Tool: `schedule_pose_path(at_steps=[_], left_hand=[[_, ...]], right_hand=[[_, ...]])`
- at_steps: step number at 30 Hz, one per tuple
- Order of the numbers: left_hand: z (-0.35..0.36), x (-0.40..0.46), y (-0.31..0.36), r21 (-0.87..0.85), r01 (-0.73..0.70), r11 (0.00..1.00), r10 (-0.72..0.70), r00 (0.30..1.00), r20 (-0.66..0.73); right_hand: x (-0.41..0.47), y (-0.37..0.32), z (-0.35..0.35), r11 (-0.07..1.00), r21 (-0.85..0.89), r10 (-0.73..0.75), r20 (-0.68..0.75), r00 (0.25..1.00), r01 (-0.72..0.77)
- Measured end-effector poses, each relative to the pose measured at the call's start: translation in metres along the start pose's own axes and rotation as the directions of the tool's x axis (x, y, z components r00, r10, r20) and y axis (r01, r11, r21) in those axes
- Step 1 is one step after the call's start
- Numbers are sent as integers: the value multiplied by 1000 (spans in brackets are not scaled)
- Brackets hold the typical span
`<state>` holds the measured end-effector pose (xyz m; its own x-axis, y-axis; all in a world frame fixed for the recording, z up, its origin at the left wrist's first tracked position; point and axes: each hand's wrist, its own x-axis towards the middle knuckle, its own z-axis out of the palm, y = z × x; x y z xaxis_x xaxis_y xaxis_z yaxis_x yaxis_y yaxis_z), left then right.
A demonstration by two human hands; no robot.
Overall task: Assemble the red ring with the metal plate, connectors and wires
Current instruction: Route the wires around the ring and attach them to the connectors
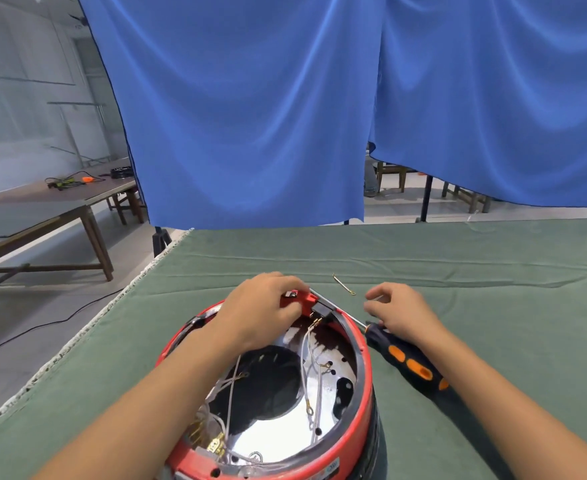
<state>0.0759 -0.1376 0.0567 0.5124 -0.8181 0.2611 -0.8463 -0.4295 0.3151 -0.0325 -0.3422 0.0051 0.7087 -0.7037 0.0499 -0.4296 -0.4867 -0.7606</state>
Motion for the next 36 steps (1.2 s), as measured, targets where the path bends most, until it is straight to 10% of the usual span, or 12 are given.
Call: schedule_pose_path(at_steps=[5,13,22,26,36], left_hand=[[5,1,-4,30,-16,999,17,998,-54],[6,5,-8,-42,9,999,-11,999,-53],[-5,6,-12,-118,134,984,-139,989,-41],[-21,7,-11,-8,233,973,-232,973,9],[-31,-28,2,304,304,903,-278,952,-127]], right_hand=[[32,-14,15,885,-466,26,80,996,14],[52,-23,31,843,-533,-69,21,997,69],[-23,-57,12,954,94,-242,-308,920,283],[-57,-76,-13,844,460,-232,-148,961,275],[-81,-92,-20,874,455,-248,115,962,171]])
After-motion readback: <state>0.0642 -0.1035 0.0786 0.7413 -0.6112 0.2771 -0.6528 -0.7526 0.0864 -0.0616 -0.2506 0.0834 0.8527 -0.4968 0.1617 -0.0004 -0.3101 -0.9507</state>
